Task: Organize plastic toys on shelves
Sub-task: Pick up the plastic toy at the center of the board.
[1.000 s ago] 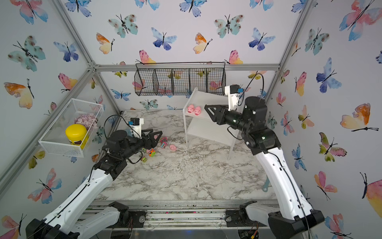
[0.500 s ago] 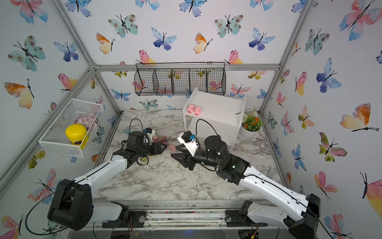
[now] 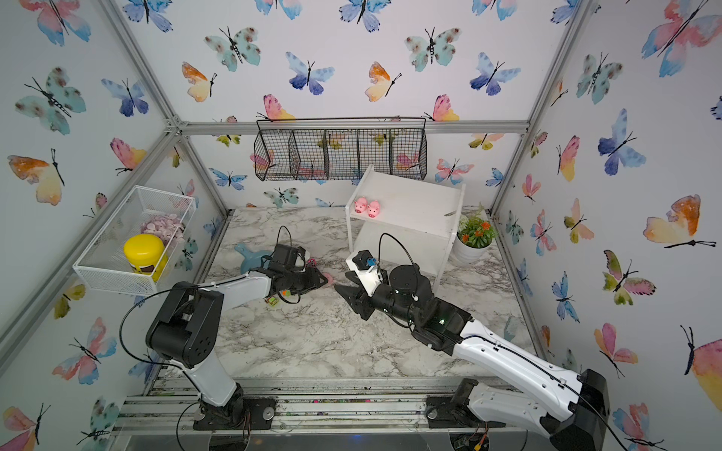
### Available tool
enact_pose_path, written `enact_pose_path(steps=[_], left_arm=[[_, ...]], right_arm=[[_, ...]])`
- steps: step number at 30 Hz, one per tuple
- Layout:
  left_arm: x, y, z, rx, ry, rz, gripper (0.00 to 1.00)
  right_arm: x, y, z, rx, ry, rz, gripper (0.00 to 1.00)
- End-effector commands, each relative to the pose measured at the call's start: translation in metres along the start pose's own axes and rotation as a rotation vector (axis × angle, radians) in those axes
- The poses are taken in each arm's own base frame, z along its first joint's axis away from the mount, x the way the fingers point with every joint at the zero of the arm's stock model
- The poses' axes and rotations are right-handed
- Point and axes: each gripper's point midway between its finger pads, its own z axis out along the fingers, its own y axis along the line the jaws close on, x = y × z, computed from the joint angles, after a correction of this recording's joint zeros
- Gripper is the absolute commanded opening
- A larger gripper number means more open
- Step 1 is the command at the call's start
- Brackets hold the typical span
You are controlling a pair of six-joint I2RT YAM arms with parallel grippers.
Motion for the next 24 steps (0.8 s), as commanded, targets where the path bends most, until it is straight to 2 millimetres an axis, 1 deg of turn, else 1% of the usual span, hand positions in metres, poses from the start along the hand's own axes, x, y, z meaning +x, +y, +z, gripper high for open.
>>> enact_pose_path(steps=[1, 7, 14, 16, 19, 23, 24], left_arm=[[-0.015, -0.003, 0.009, 0.004, -0.036, -0.022, 0.47], [-0.019, 0.005, 0.026, -0.028, -0.018, -0.025, 0.45], [-0.013, 0.022, 0.041, -0.087, 0.023, -0.025, 0.43], [-0.011, 0.023, 0.043, -0.090, 0.032, -0.022, 0.39], [-0.009, 0.022, 0.043, -0.082, 0.040, -0.017, 0.28], [-0.012, 0.010, 0.034, -0.045, 0.028, 0.006, 0.19], [-0.013, 0.006, 0.030, -0.029, 0.024, 0.016, 0.14]], right_arm=[[-0.011, -0.003, -0.003, 0.019, -0.044, 0.008, 0.46], [-0.012, -0.001, -0.001, 0.010, -0.042, 0.005, 0.46], [-0.015, -0.002, -0.003, 0.013, -0.052, 0.010, 0.46], [-0.016, -0.002, -0.004, 0.014, -0.055, 0.011, 0.46], [-0.017, -0.002, -0.004, 0.018, -0.056, 0.015, 0.46], [-0.019, -0.006, -0.004, 0.041, -0.064, 0.035, 0.46], [-0.020, -0.009, -0.004, 0.058, -0.067, 0.048, 0.47]])
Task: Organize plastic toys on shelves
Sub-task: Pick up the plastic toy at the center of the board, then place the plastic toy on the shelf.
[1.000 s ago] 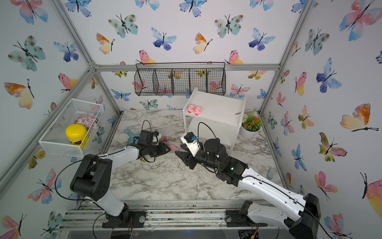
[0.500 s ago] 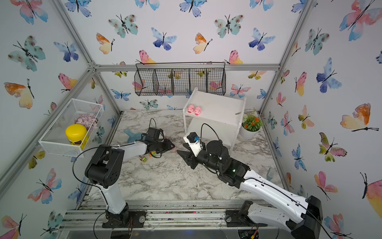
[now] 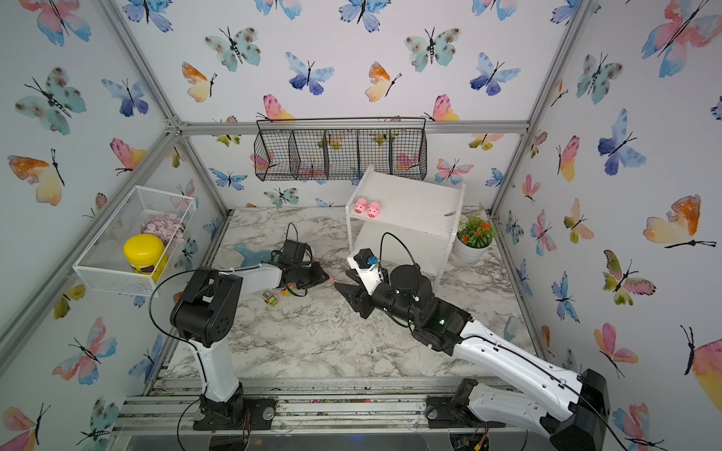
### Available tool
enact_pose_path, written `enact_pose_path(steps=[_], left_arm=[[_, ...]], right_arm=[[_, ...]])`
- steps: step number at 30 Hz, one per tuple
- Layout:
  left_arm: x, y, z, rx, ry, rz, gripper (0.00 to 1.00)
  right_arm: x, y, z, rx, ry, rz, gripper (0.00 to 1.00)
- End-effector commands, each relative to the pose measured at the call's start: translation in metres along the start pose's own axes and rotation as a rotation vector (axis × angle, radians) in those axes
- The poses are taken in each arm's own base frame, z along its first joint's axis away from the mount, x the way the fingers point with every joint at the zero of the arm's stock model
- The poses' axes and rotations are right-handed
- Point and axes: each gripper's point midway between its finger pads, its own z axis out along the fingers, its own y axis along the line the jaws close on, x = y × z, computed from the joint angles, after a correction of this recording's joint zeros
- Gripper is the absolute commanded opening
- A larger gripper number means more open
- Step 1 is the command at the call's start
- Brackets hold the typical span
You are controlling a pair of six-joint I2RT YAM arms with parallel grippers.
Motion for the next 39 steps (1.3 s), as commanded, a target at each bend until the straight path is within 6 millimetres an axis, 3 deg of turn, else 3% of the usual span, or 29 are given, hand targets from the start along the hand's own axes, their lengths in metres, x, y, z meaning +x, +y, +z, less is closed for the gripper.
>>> enact_pose_path(steps=[1, 6, 8, 17, 23, 30, 39], left_arm=[[0.003, -0.012, -0.013, 0.036, 0.006, 0.037, 0.13], [0.006, -0.051, -0.056, 0.204, -0.049, 0.154, 0.12], [0.010, -0.079, -0.089, 0.330, -0.104, 0.249, 0.12], [0.026, -0.180, -0.257, 0.696, -0.528, 0.667, 0.11], [0.039, -0.229, -0.338, 0.857, -0.697, 0.852, 0.12], [0.039, -0.253, -0.387, 0.921, -0.817, 0.910, 0.14], [0.044, -0.268, -0.405, 0.998, -0.825, 0.898, 0.17]], right_arm=[[-0.018, -0.009, -0.005, 0.059, -0.058, 0.041, 0.48], [-0.032, -0.038, -0.020, 0.220, -0.156, 0.235, 0.60], [-0.043, -0.040, -0.028, 0.214, -0.218, 0.311, 0.59], [-0.080, -0.003, -0.019, -0.242, -0.279, 0.602, 0.58], [-0.107, 0.015, -0.019, -0.470, -0.288, 0.715, 0.57], [-0.125, 0.026, -0.026, -0.607, -0.335, 0.781, 0.57], [-0.142, 0.034, -0.029, -0.709, -0.373, 0.784, 0.55]])
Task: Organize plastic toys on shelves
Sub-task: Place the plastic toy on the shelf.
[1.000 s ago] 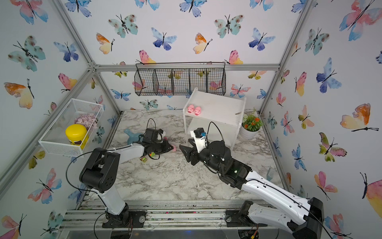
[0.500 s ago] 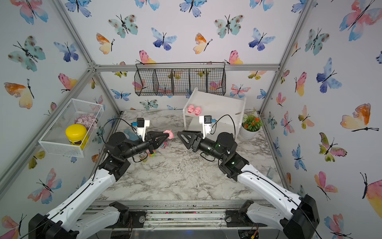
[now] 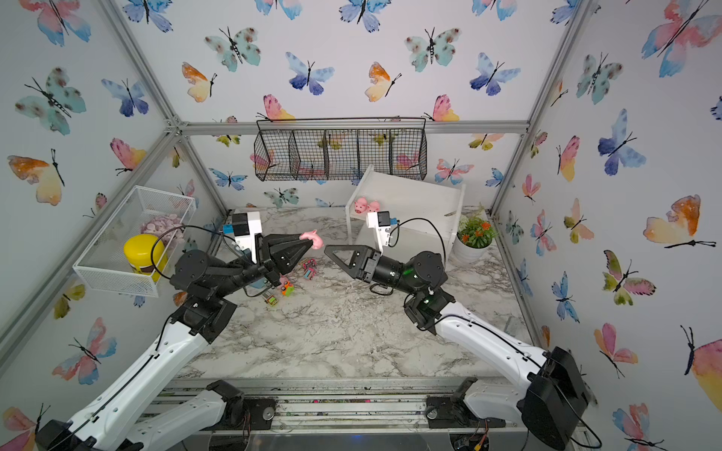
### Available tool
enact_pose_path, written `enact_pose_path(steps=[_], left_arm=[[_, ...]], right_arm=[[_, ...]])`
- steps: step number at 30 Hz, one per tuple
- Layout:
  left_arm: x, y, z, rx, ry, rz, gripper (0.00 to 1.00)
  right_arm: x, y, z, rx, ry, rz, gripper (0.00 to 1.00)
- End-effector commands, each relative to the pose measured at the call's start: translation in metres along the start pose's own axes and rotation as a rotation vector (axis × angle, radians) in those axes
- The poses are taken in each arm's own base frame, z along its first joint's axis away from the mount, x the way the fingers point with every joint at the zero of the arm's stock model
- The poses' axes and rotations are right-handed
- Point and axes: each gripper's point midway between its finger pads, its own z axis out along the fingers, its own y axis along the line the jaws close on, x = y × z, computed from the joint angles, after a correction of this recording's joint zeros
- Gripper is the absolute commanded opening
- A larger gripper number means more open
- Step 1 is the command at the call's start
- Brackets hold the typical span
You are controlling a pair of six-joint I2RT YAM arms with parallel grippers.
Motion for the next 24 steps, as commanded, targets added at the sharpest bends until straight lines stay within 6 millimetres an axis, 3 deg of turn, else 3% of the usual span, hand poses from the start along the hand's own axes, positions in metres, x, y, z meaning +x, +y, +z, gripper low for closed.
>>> enact_pose_path(steps=[1, 19, 24], left_arm=[[-0.016, -0.015, 0.001, 0.059, -0.044, 0.006, 0.17], [-0.014, -0.009, 0.007, 0.030, -0.048, -0.007, 0.19], [-0.012, -0.007, 0.008, 0.023, -0.038, 0.000, 0.20]], right_arm=[[-0.012, 0.035, 0.004, -0.108, -0.009, -0.036, 0.55], [-0.012, 0.036, 0.021, -0.160, 0.045, -0.024, 0.46], [-0.011, 0.035, 0.022, -0.160, 0.049, -0.025, 0.31]])
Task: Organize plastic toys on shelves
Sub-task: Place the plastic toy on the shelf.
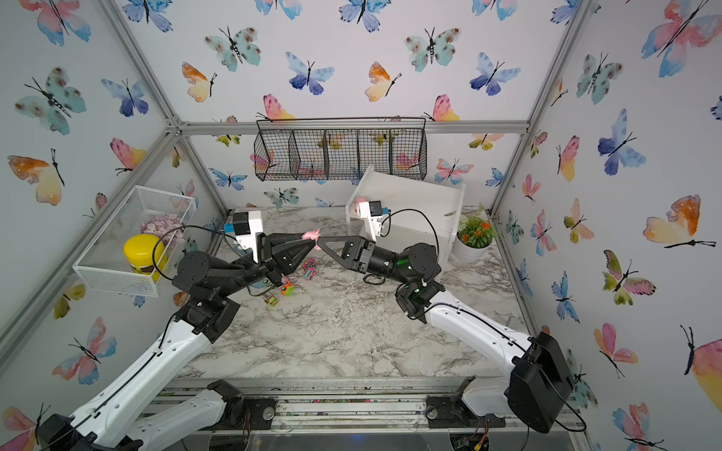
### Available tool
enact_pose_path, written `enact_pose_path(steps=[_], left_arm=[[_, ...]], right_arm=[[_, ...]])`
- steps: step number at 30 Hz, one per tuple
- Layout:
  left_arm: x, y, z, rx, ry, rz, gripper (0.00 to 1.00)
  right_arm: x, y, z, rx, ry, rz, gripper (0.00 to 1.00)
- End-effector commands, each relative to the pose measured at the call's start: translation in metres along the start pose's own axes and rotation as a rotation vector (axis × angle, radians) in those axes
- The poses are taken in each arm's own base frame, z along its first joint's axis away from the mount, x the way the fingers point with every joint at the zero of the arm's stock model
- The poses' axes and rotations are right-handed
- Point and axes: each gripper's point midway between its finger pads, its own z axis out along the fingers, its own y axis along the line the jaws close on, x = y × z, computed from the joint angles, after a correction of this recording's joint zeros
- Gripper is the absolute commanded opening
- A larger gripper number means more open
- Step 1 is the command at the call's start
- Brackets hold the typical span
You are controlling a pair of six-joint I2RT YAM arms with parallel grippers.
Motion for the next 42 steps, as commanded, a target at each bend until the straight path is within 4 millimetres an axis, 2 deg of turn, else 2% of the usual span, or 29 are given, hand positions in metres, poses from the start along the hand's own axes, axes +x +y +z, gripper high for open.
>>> enact_pose_path(steps=[1, 6, 12, 15, 18, 24, 26, 30, 32, 36, 42], left_arm=[[-0.008, -0.001, 0.003, -0.004, -0.011, 0.028, 0.20], [-0.003, 0.000, 0.001, -0.010, 0.011, 0.040, 0.24], [-0.003, 0.002, -0.007, -0.070, 0.032, 0.087, 0.52], [-0.007, 0.006, -0.019, -0.150, 0.029, 0.131, 0.62], [-0.010, 0.008, -0.031, -0.217, 0.027, 0.154, 0.68], [0.003, -0.008, -0.047, -0.198, 0.100, 0.171, 0.69], [0.014, -0.018, -0.049, -0.141, 0.147, 0.173, 0.68], [0.043, -0.042, -0.052, 0.030, 0.272, 0.217, 0.67], [0.056, -0.045, -0.055, 0.071, 0.318, 0.236, 0.67], [0.085, -0.053, -0.058, 0.171, 0.356, 0.294, 0.64], [0.106, -0.050, -0.047, 0.215, 0.406, 0.349, 0.61]], right_arm=[[-0.004, 0.022, 0.004, -0.066, 0.011, -0.046, 0.28], [-0.005, 0.024, 0.003, -0.069, -0.001, -0.063, 0.21], [-0.006, 0.028, -0.002, -0.028, -0.001, -0.137, 0.17], [-0.004, 0.021, -0.004, 0.067, 0.046, -0.224, 0.17], [-0.001, 0.012, -0.009, 0.184, 0.118, -0.359, 0.16], [-0.003, 0.000, -0.040, 0.423, 0.258, -0.813, 0.16], [0.003, -0.002, -0.051, 0.445, 0.329, -0.978, 0.16], [0.027, -0.012, -0.072, 0.408, 0.522, -1.256, 0.18], [0.043, -0.023, -0.083, 0.380, 0.648, -1.335, 0.20], [0.055, -0.047, -0.099, 0.410, 0.789, -1.365, 0.23], [0.063, -0.062, -0.108, 0.405, 0.873, -1.414, 0.22]])
